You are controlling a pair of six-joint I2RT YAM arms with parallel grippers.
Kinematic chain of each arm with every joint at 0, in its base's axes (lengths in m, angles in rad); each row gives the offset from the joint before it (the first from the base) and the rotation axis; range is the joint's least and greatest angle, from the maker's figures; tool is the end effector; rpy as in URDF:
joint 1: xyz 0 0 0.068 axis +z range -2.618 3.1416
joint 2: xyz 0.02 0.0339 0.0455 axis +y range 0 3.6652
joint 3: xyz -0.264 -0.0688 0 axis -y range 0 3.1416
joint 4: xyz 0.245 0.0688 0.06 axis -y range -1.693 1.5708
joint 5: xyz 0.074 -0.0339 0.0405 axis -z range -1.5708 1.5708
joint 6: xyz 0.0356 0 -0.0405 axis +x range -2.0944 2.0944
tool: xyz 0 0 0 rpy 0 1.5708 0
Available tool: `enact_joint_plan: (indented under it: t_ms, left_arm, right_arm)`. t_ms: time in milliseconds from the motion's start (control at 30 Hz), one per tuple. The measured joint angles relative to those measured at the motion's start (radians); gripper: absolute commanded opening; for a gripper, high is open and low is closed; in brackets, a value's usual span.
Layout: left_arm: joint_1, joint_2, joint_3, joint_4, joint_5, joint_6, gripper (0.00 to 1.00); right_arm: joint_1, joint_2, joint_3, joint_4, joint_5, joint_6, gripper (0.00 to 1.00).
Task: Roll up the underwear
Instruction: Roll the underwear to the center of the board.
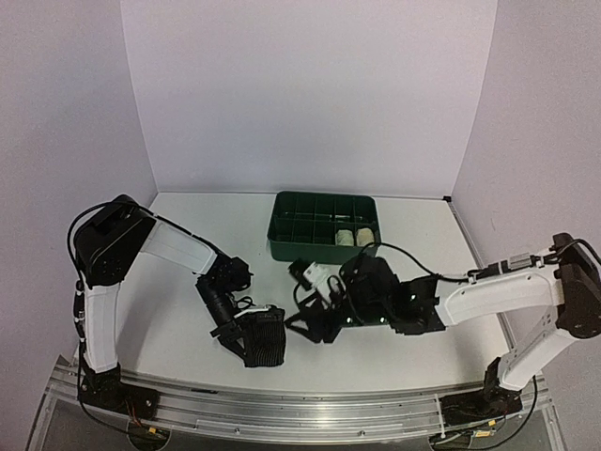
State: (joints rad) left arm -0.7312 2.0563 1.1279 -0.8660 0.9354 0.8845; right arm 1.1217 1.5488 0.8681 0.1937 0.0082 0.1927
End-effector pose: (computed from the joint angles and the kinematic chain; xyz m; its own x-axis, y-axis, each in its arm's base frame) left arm 0.2168 -0.2330 0.0940 -0.2561 0.8466 -0.4666 0.7285 -0.1483 -0.6689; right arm 0.1475 0.3054 0.2186 -0.3713 -0.3294 -0.8681 -0.8421 0.5132 0.1655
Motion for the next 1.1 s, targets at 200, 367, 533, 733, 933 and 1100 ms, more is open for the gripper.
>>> enact_joint_plan:
  t_ms: [200,367,533,733,933,1100]
  left_arm:
    - [0.005,0.021,0.022,-0.03,0.006,0.0,0.0]
    - [0.007,0.026,0.031,-0.043,0.005,0.001,0.0]
    - [0.007,0.033,0.042,-0.056,0.003,0.0,0.0]
    - [0.008,0.035,0.044,-0.06,0.004,0.005,0.0]
    - [0.009,0.037,0.045,-0.068,0.001,0.009,0.01]
    - [0.028,0.037,0.044,-0.09,-0.004,0.036,0.0]
  right_arm:
    - [0.189,0.142,0.05,-0.071,0.078,-0.406,0.58]
    - [0.197,0.284,0.182,-0.151,0.126,-0.614,0.58]
    - [0.193,0.366,0.285,-0.195,0.108,-0.706,0.48]
    - [0.192,0.4,0.302,-0.233,0.068,-0.709,0.41]
    - [0.186,0.431,0.337,-0.243,0.072,-0.653,0.01]
    - [0.185,0.452,0.394,-0.292,0.069,-0.575,0.03]
